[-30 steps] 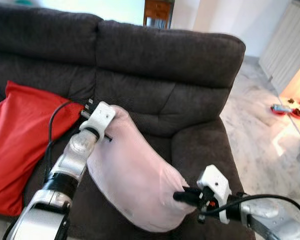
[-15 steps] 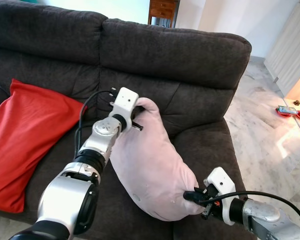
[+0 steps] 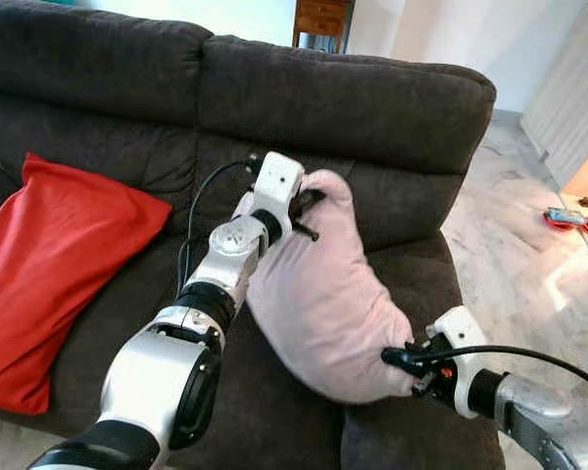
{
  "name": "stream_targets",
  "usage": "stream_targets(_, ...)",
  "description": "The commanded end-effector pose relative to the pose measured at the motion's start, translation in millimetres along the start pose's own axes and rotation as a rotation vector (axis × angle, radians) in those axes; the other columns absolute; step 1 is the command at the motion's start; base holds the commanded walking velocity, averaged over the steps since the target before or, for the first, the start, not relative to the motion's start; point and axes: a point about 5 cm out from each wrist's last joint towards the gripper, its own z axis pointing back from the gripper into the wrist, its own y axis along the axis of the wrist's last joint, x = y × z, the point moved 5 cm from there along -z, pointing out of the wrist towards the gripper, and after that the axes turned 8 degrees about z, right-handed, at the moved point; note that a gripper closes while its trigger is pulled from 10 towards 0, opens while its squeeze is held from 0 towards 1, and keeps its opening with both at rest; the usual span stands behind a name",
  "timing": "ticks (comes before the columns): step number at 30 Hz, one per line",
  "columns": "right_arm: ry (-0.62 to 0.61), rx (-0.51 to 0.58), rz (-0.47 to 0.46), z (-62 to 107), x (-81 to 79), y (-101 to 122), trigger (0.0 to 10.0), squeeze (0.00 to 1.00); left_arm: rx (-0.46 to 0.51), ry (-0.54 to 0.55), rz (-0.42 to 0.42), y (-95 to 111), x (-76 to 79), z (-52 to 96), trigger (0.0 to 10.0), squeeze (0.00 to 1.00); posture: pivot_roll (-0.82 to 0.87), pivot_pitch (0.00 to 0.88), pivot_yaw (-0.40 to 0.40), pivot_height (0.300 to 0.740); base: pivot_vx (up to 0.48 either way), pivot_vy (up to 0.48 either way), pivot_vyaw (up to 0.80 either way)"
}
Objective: Move the pillow to the sofa from floor
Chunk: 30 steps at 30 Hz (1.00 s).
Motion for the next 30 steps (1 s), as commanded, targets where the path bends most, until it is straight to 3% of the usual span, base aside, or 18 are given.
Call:
stream_targets(1, 0.044, 0.092, 0.052, 1.8, -7.8, 27.2, 10.0, 0.00, 0.055, -0.074, -0.008, 17.5, 18.5, -10.0, 10.0, 0.00, 0.00, 0.000, -0.086, 0.740, 0.000, 0.000, 0.00)
stream_targets(5, 0.054, 0.086, 0.063, 5.1, -9.6, 27.6, 10.0, 0.00, 0.051, -0.070, -0.002, 16.5, 16.8, -9.5, 10.0, 0.00, 0.00, 0.000, -0.083, 0.740, 0.000, 0.000, 0.00)
stream_targets(11, 0.013, 0.086, 0.055, 15.7, -0.3, 30.7, 10.0, 0.00, 0.044, -0.083, 0.031, 6.6, 21.4, -6.6, 10.0, 0.00, -0.02, 0.000, -0.082, 0.740, 0.000, 0.000, 0.00)
stream_targets(15, 0.073, 0.072, 0.082, 24.6, -11.3, 30.3, 10.0, 0.00, 0.029, -0.090, 0.052, -3.8, 25.8, -3.8, 10.0, 0.00, -0.02, 0.000, -0.083, 0.740, 0.000, 0.000, 0.00)
stream_targets(18, 0.058, 0.058, 0.080, 31.1, -8.7, 27.0, 10.0, 0.00, 0.028, -0.089, 0.058, -5.9, 25.7, -2.8, 10.0, 0.00, -0.03, 0.000, -0.084, 0.740, 0.000, 0.000, 0.00)
stream_targets(22, -0.012, 0.003, 0.074, 34.6, 4.2, 15.6, 10.0, 0.00, 0.026, -0.076, 0.078, -8.1, 24.9, -2.4, 10.0, 0.00, -0.04, 0.000, -0.085, 0.740, 0.000, 0.000, 0.00)
stream_targets(26, 0.019, -0.003, 0.051, 32.9, -4.0, 12.7, 10.0, 0.00, 0.015, -0.070, 0.085, -14.4, 24.9, 0.1, 10.0, 0.00, -0.03, 0.000, -0.088, 0.740, 0.000, 0.000, 0.00)
stream_targets(30, 0.026, -0.072, 0.014, 28.9, -8.4, -10.3, 10.0, 0.00, -0.021, -0.027, 0.110, -33.7, 16.0, 11.3, 10.0, 0.00, -0.04, 0.000, -0.087, 0.740, 0.000, 0.000, 0.00)
